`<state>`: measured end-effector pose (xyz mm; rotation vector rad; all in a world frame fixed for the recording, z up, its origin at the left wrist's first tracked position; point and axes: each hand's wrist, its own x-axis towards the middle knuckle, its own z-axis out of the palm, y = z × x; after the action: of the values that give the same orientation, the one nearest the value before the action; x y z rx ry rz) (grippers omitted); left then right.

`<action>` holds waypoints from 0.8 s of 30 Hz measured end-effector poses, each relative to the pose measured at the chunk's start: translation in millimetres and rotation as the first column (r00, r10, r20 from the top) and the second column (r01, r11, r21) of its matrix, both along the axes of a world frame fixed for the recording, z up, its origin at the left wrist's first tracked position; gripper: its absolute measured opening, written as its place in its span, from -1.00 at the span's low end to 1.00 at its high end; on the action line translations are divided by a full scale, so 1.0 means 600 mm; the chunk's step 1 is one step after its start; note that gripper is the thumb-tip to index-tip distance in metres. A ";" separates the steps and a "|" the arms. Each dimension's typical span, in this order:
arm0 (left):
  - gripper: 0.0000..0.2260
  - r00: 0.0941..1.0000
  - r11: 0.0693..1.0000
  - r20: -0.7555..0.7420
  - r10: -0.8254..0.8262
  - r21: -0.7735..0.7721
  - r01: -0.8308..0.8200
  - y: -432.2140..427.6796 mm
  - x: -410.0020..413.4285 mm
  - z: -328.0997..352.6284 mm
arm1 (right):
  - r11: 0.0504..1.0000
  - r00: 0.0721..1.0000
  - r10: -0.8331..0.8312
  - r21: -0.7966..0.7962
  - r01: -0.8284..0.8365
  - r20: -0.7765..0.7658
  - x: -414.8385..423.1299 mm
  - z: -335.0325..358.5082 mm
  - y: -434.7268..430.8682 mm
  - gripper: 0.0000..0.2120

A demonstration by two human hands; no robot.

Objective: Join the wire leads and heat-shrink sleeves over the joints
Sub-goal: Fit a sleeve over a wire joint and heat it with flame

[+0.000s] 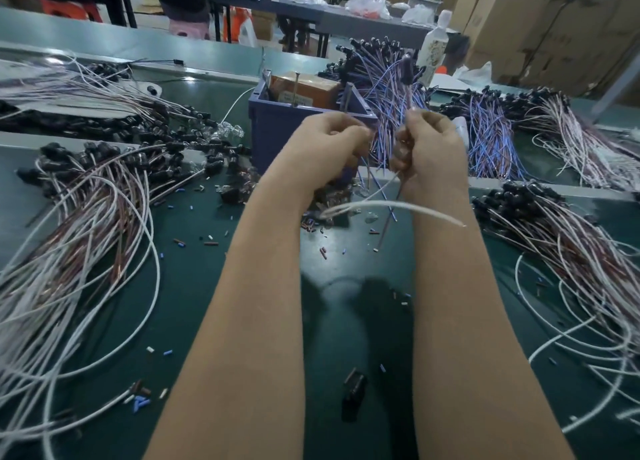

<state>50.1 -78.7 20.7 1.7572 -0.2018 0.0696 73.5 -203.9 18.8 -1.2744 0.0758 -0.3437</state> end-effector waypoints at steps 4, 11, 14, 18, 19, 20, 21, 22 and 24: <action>-0.76 0.995 0.996 0.038 0.088 -0.035 -0.086 -0.048 0.003 0.009 | 0.947 0.998 0.059 -0.319 -0.049 0.022 -0.028 0.026 -0.017 -0.87; -0.78 0.991 0.917 0.052 0.126 -0.386 -0.097 -0.166 -0.009 0.069 | 0.661 0.995 -0.101 -0.748 0.054 -0.017 -0.104 0.066 -0.114 -0.83; -0.78 0.994 0.859 -0.041 0.099 -0.502 -0.106 -0.219 -0.007 0.086 | 0.469 0.932 -0.349 -0.844 0.261 0.094 -0.154 0.085 -0.196 -0.82; -0.78 0.983 0.791 -0.184 -0.021 -0.604 -0.096 -0.316 -0.015 0.084 | 0.380 0.817 -0.568 -0.848 0.369 0.101 -0.214 0.091 -0.296 -0.95; -0.80 0.973 0.772 -0.217 -0.076 -0.630 -0.080 -0.342 -0.019 0.080 | 0.368 0.796 -0.602 -0.861 0.351 0.067 -0.222 0.083 -0.320 -0.95; -0.82 0.958 0.755 -0.253 -0.135 -0.653 -0.065 -0.368 -0.025 0.075 | 0.369 0.776 -0.630 -0.871 0.325 0.022 -0.227 0.070 -0.341 -0.95; -0.84 0.938 0.743 -0.288 -0.192 -0.667 -0.052 -0.395 -0.028 0.067 | 0.372 0.752 -0.659 -0.880 0.294 -0.027 -0.228 0.055 -0.361 -0.93; -0.85 0.919 0.743 -0.318 -0.234 -0.668 -0.042 -0.420 -0.031 0.057 | 0.381 0.727 -0.682 -0.888 0.257 -0.083 -0.226 0.036 -0.378 -0.91; -0.78 0.882 0.789 -0.387 -0.269 -0.613 -0.028 -0.467 -0.029 0.023 | 0.413 0.678 -0.710 -0.892 0.182 -0.190 -0.215 -0.007 -0.405 -0.87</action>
<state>32.5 -358.6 34.5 1.0631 0.0559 -0.3487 -55.5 -446.8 14.3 -2.3106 0.9202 -0.5223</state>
